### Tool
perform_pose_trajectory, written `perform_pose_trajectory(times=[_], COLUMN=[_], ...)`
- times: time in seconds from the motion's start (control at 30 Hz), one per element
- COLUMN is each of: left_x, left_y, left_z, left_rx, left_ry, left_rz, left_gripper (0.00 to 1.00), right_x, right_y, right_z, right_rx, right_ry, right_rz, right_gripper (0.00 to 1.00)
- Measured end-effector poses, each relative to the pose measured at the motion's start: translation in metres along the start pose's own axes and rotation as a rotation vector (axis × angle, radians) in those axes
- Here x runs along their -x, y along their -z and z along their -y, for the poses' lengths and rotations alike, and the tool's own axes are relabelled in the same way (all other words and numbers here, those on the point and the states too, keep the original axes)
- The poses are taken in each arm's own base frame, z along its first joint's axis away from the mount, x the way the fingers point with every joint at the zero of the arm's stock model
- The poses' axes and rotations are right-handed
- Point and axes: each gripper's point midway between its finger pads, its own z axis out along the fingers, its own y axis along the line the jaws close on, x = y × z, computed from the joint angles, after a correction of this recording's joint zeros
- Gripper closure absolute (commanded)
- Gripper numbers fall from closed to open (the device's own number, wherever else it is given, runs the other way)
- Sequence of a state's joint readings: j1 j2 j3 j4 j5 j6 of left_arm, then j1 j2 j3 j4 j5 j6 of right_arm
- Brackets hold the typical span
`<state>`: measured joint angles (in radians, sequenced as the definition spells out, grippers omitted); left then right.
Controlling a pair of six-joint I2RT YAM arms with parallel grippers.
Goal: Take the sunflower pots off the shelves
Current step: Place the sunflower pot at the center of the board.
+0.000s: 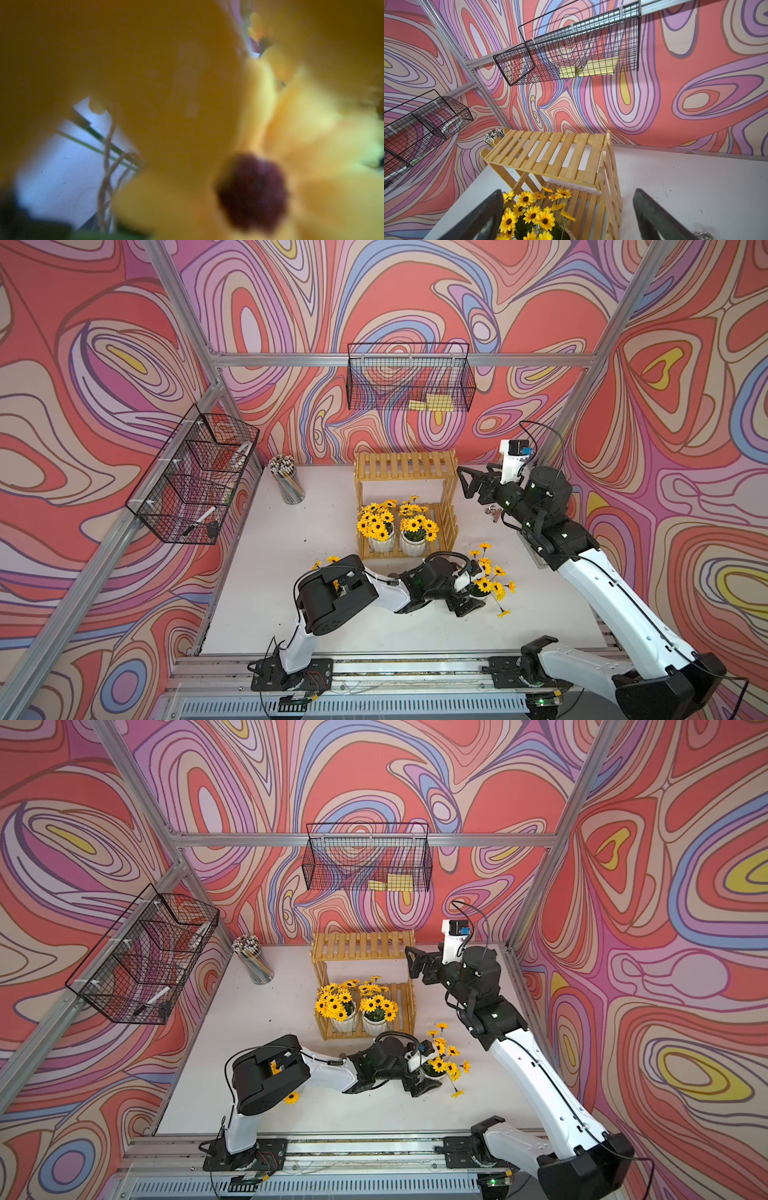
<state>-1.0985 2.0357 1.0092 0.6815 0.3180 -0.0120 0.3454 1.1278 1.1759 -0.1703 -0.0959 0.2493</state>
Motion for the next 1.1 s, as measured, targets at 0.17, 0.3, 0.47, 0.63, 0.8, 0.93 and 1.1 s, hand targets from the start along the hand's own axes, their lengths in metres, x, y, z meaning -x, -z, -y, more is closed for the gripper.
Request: perform_pose_trajectory(times=[0.17, 0.3, 0.47, 0.63, 0.8, 0.93, 1.1], left_x=[0.0003, 0.0, -0.0004, -0.001, -0.002, -0.0017, -0.0018], left_y=[-0.0008, -0.0008, -0.0009, -0.0025, -0.0036, -0.0048, -0.0056], left_z=[0.0004, 0.0006, 0.0009, 0.0006, 0.0005, -0.0001, -0.0017], left_rx=[-0.003, -0.005, -0.007, -0.008, -0.008, -0.006, 0.002], left_ry=[-0.001, -0.005, -0.015, -0.025, -0.034, -0.04, -0.048], left_rz=[0.0, -0.001, -0.003, -0.004, -0.003, 0.006, 0.011], left_gripper=[0.69, 0.56, 0.42, 0.34, 0.28, 0.22, 0.17], right_x=[-0.0007, -0.0012, -0.0016, -0.0024, -0.0028, -0.0028, -0.0028], right_y=[-0.0005, -0.001, -0.0014, -0.0021, -0.0025, -0.0025, -0.0025], right_z=[0.0001, 0.0001, 0.0002, 0.0005, 0.0006, 0.0006, 0.0006], right_rx=[0.0, 0.001, 0.001, 0.0, 0.0, 0.0, 0.0], right_ry=[0.0, -0.001, 0.0, -0.001, -0.001, -0.001, -0.001], right_rz=[-0.002, -0.004, -0.005, -0.007, -0.009, -0.009, -0.009], right_gripper=[0.02, 0.02, 0.02, 0.02, 0.02, 0.02, 0.02])
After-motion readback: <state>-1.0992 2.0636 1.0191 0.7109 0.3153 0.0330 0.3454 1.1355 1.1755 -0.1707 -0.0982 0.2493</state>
